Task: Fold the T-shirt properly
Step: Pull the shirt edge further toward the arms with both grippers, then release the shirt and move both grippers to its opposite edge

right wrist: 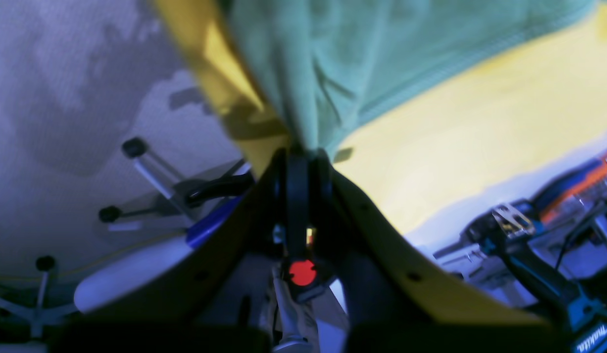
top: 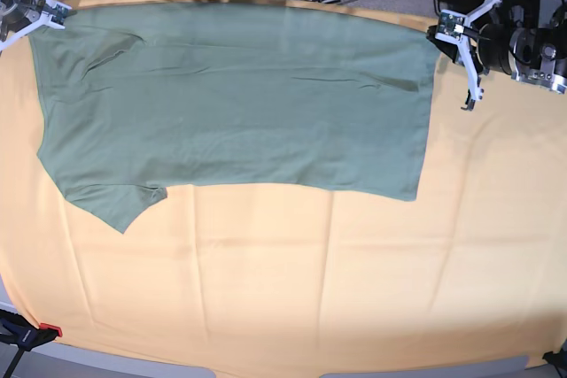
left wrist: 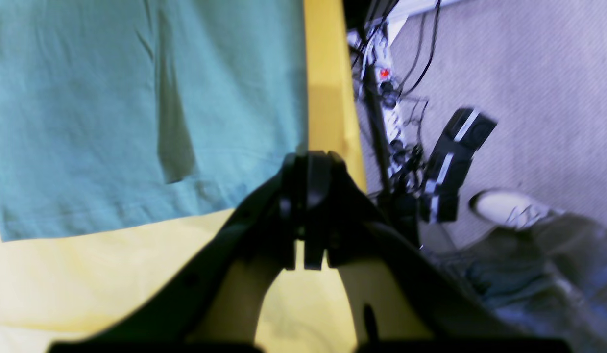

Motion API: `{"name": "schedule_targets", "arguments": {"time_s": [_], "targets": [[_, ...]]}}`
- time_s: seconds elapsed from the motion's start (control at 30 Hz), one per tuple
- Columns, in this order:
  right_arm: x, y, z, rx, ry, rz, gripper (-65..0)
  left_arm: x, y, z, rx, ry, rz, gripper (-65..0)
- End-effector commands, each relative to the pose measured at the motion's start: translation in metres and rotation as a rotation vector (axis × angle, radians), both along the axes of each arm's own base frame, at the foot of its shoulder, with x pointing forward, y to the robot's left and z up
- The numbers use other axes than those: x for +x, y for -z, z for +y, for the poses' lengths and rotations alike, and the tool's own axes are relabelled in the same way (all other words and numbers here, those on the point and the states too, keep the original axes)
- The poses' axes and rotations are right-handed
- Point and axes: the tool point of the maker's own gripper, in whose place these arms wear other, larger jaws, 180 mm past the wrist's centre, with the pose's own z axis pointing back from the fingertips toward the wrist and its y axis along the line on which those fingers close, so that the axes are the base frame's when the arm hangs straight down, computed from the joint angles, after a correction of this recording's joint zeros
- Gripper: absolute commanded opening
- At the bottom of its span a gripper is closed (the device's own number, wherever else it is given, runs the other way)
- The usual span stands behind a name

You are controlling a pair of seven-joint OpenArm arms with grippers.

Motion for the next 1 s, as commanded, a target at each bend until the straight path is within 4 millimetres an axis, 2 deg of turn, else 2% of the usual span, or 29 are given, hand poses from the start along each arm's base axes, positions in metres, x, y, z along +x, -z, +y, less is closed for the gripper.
{"name": "schedule_targets", "arguments": {"time_s": [0.0, 0.03, 0.13, 0.17, 0.2, 0.27, 0.4, 0.57, 0.73, 0.87, 0.97], "targets": [[0.007, -0.007, -0.006, -0.037, -0.013, -0.019, -65.0, 0.003, -0.007, 0.004, 0.005, -0.009, -0.007, -65.0], [0.008, -0.007, -0.006, -0.037, -0.011, -0.022, -61.3, 0.003, -0.007, 0.003, 0.0, -0.013, -0.003, -64.8], [0.007, -0.007, -0.006, -0.038, -0.011, -0.022, -39.0, 0.003, -0.006, 0.007, 0.02, -0.014, -0.008, -52.6], [0.007, -0.007, -0.006, -0.039, -0.011, -0.021, -32.4, 0.004, -0.005, 0.01, 0.039, -0.017, -0.011, -48.4], [0.007, -0.008, -0.006, -0.042, -0.01, -0.021, -28.6, 0.005, -0.004, 0.014, 0.06, -0.019, -0.016, -44.5], [0.008, -0.009, -0.007, -0.052, -0.009, -0.021, -27.5, 0.007, -0.001, 0.021, 0.101, -0.023, -0.026, -39.6], [0.013, -0.018, 0.001, -0.062, -0.016, -0.051, -27.5, 0.009, 0.0, 0.025, 0.122, -0.026, -0.033, -39.3], [0.023, -0.035, 0.024, -0.055, -0.058, -0.099, -27.5, 0.019, -0.008, 0.032, 0.145, -0.031, -0.07, -39.4], [0.032, -0.05, 0.036, -0.052, -0.054, -0.165, -27.5, 0.039, -0.033, 0.031, 0.103, -0.099, -0.102, -39.3], [0.04, -0.06, 0.037, -0.056, -0.034, -0.218, -27.5, 0.055, -0.053, 0.025, 0.05, -0.161, -0.123, -39.3], [0.05, -0.073, 0.03, -0.081, -0.017, -0.269, -27.5, 0.061, -0.064, 0.019, 0.006, -0.189, -0.124, -39.3]]}}
